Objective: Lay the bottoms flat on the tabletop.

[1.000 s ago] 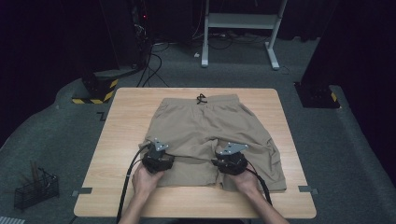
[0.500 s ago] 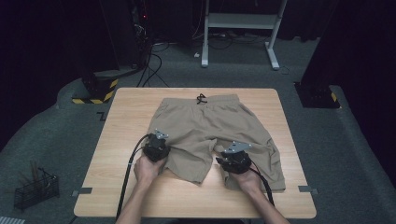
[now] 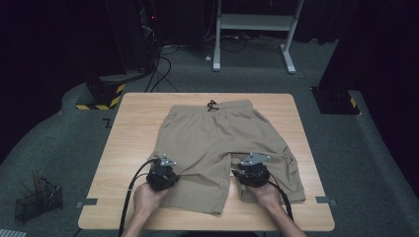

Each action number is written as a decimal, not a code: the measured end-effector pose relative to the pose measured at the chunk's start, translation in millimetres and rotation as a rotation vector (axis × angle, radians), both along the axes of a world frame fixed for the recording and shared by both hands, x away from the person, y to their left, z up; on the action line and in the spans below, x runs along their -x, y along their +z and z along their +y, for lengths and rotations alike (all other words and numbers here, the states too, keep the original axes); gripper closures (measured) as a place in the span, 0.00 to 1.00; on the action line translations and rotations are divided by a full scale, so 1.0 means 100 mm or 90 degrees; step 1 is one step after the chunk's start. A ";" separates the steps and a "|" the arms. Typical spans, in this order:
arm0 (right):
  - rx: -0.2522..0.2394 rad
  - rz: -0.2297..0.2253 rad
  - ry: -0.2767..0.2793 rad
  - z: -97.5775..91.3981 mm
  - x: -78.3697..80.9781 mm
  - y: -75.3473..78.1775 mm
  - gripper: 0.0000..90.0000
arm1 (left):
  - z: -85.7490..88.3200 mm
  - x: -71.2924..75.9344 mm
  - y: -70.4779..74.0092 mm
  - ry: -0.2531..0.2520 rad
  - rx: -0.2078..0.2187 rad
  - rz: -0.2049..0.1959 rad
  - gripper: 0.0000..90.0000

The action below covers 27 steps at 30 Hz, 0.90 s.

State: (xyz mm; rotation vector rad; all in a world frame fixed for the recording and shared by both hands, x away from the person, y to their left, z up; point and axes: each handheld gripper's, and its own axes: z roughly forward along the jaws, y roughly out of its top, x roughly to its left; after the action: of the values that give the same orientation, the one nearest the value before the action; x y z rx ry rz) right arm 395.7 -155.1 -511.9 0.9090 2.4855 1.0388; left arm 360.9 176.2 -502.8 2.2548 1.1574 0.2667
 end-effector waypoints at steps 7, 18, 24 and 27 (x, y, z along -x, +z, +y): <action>-0.010 -0.002 -0.003 -0.03 0.02 0.01 0.69 | -0.08 -0.11 0.03 0.059 0.038 -0.052 0.57; -0.004 0.010 0.012 0.15 -0.03 -0.07 0.71 | -0.06 -0.45 -0.09 0.118 -0.014 -0.080 0.57; -0.011 -0.001 0.010 0.38 -0.12 -0.09 0.73 | 0.00 -0.68 -0.08 0.146 -0.021 -0.074 0.58; -0.018 -0.007 0.013 0.48 -0.15 -0.11 0.73 | 0.03 -0.67 -0.06 0.140 -0.027 -0.073 0.66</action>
State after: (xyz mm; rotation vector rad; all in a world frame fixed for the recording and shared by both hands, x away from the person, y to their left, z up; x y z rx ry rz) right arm 410.7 -107.3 -522.8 0.8850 2.4827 1.0845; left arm 428.3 179.4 -509.3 2.1183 1.3489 0.5045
